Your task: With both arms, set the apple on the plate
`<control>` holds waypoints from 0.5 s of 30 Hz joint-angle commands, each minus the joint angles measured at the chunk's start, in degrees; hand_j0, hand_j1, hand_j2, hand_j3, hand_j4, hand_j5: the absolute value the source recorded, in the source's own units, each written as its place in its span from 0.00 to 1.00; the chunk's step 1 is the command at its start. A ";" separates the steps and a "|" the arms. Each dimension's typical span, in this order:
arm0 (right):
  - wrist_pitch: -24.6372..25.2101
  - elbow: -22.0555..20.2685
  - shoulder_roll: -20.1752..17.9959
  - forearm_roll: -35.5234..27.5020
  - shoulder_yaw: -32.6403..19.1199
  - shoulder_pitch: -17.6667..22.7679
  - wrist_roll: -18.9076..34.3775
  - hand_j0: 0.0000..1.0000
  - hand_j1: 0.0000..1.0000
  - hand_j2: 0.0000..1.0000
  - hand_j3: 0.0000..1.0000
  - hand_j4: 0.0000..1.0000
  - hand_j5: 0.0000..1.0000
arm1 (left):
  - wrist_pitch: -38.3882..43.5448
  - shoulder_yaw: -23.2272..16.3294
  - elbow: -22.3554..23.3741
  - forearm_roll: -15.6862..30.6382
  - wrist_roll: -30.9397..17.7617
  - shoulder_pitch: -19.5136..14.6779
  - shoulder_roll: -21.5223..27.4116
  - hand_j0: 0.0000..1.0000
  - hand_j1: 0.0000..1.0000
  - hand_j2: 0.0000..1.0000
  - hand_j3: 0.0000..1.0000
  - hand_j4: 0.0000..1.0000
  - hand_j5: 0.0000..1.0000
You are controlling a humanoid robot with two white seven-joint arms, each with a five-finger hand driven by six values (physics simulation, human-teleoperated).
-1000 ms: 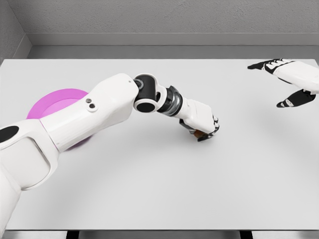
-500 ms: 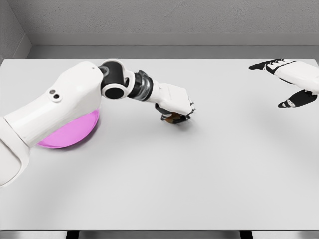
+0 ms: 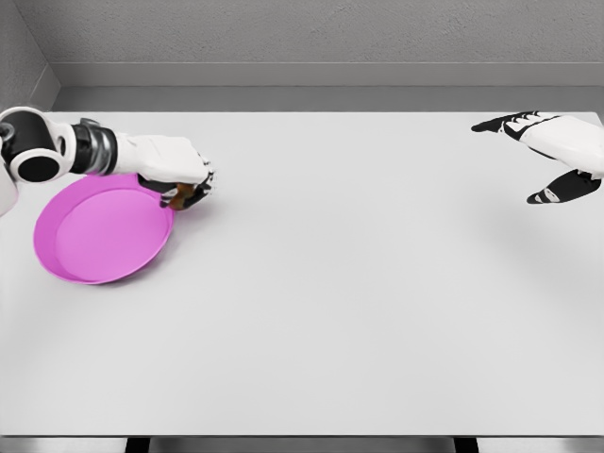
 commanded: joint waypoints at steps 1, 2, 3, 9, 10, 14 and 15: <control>0.06 -0.01 -0.07 -0.17 -0.01 0.00 0.00 1.00 1.00 1.00 1.00 1.00 1.00 | -0.44 1.13 1.00 -1.27 -0.59 0.00 2.36 0.18 0.18 0.18 0.18 0.18 0.18; 0.06 -0.01 -0.07 -0.17 -0.01 0.00 -0.08 1.00 1.00 1.00 1.00 1.00 1.00 | -0.44 1.13 1.62 -1.27 -0.59 0.00 2.44 0.19 0.19 0.19 0.19 0.19 0.19; 0.06 -0.01 -0.07 -0.17 -0.01 0.00 0.00 1.00 1.00 1.00 1.00 1.00 1.00 | -0.44 1.13 1.62 -1.27 -0.59 0.09 2.44 0.20 0.20 0.20 0.20 0.20 0.20; 0.06 -0.01 -0.07 -0.17 -0.01 0.18 -0.08 1.00 1.00 1.00 1.00 1.00 1.00 | -0.44 6.49 0.92 0.66 -0.50 0.44 4.29 0.20 0.20 0.20 0.20 0.20 0.20; 0.06 -0.01 -0.07 -0.17 -0.01 0.18 0.00 1.00 1.00 1.00 1.00 1.00 1.00 | -0.44 6.76 0.83 1.54 -0.50 0.44 5.96 0.20 0.20 0.20 0.20 0.20 0.20; 0.06 -0.01 -0.07 -0.17 -0.01 0.44 0.00 1.00 1.00 1.00 1.00 1.00 1.00 | -0.44 10.27 0.74 1.89 -0.59 3.51 10.35 0.20 0.20 0.20 0.20 0.20 0.20; 0.06 -0.01 -0.07 -0.17 -0.01 0.35 0.00 1.00 1.00 1.00 1.00 1.00 1.00 | -0.44 10.36 0.83 1.72 -0.67 4.22 11.23 0.20 0.20 0.20 0.20 0.20 0.20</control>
